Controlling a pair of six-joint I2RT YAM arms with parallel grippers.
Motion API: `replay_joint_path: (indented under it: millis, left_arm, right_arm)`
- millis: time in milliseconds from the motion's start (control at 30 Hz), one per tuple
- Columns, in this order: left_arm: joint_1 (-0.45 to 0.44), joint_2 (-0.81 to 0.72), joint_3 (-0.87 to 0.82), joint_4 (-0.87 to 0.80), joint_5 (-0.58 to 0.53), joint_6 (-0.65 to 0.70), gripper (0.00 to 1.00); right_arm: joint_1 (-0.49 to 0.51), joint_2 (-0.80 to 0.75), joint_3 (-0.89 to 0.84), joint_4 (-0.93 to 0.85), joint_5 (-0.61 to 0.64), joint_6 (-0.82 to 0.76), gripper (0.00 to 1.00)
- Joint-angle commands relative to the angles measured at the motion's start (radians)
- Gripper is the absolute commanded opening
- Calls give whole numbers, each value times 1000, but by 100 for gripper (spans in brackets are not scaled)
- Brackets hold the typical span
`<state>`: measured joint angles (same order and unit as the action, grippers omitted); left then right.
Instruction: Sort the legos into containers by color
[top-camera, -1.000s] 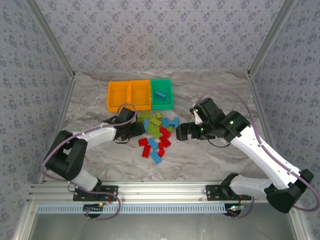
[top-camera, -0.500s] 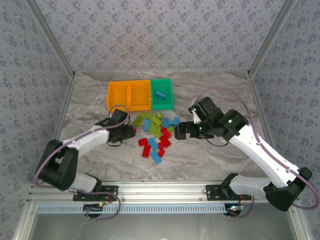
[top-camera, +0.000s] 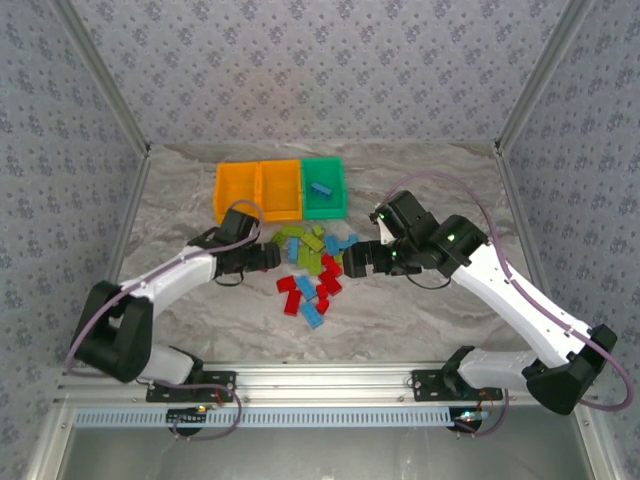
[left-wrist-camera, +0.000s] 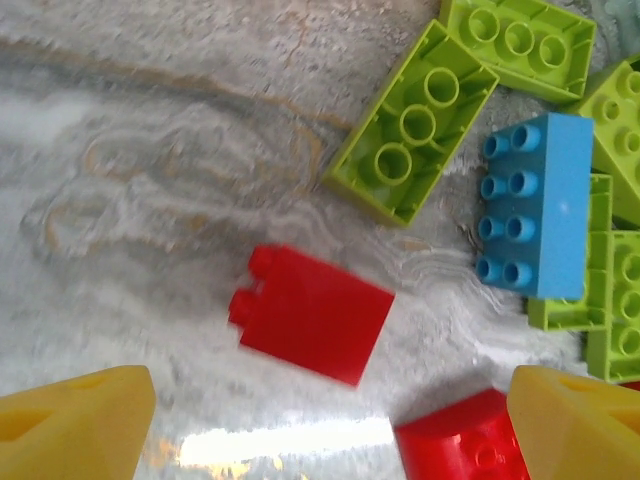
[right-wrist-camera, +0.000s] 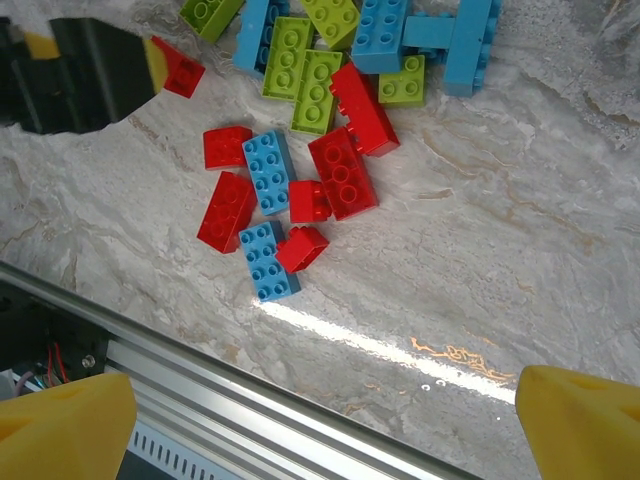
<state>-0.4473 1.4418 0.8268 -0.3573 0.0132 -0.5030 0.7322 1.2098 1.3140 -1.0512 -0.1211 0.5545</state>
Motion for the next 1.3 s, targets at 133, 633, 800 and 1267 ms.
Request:
replay_joint_path:
  millis: [133,633,800,1267]
  left_arm:
    - [-7,162,109,-20,-39,141,82]
    - [-5,87,91,-60,-29,96,39]
    - [-3,-59,189,-140,-62,68,38]
    - [209,367,693,-54,-170,136,36]
  right_arm:
    - [9,-6,27,-32,-5,13,100]
    - [18,-4,30,-22,-17,15,100]
    - [18,-22,34,-24,-6,19,100]
    - [24,-66,28,-13,19,42,100]
